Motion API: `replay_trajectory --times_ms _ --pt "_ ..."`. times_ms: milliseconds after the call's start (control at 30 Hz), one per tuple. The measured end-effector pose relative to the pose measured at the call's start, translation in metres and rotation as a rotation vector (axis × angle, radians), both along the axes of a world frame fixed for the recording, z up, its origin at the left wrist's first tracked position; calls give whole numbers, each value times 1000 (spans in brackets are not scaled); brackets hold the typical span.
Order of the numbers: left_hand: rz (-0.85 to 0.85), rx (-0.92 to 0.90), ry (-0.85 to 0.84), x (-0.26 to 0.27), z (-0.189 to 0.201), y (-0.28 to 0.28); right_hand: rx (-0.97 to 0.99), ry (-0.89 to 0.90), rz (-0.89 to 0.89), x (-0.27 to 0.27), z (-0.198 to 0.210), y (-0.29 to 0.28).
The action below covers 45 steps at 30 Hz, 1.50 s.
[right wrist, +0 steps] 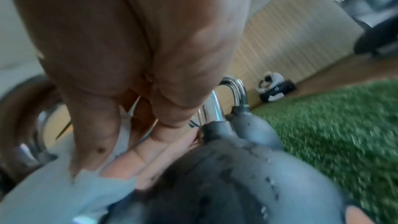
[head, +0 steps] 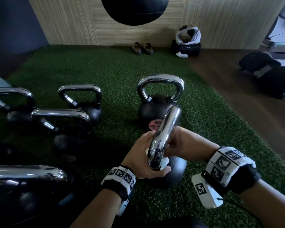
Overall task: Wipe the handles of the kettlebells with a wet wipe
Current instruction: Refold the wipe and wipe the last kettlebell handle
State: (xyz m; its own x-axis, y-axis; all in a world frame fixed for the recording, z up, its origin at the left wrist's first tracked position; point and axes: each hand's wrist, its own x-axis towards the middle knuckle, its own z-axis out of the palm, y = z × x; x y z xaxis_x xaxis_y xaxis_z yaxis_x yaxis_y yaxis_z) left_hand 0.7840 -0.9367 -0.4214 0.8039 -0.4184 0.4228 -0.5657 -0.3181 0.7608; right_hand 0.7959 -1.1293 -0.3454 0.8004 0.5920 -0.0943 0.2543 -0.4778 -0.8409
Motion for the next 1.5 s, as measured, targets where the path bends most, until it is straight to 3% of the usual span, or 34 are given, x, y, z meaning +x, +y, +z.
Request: replay_trajectory --times_ms 167,367,500,567,800,933,1000,1133,1233,1367,1500 --pt "27 20 81 2 -11 -1 264 145 -49 -7 -5 -9" --pt "47 -51 85 -3 -13 -1 314 165 -32 -6 -7 -7" --pt "9 -32 5 -3 -3 -3 702 510 -113 -4 -19 -8" --pt "35 -47 -3 -4 -3 -3 907 593 -186 -1 -25 -6" --pt "80 -57 -7 -11 -1 -4 985 551 -311 0 -26 -2" --pt "85 -76 14 -11 -5 -5 1045 331 -654 2 -15 5" --pt "88 -67 26 -8 -10 -4 1008 195 -783 0 -8 5" --pt "112 -41 27 -7 -10 -3 660 -91 -846 -3 -3 4" --pt "135 -36 10 -10 -10 -4 430 -281 -997 5 -2 5" --pt "152 -96 74 -11 -14 -5 283 -305 -1135 11 -1 8" --pt "134 -95 32 -14 -10 -5 156 -280 -1100 14 4 8"
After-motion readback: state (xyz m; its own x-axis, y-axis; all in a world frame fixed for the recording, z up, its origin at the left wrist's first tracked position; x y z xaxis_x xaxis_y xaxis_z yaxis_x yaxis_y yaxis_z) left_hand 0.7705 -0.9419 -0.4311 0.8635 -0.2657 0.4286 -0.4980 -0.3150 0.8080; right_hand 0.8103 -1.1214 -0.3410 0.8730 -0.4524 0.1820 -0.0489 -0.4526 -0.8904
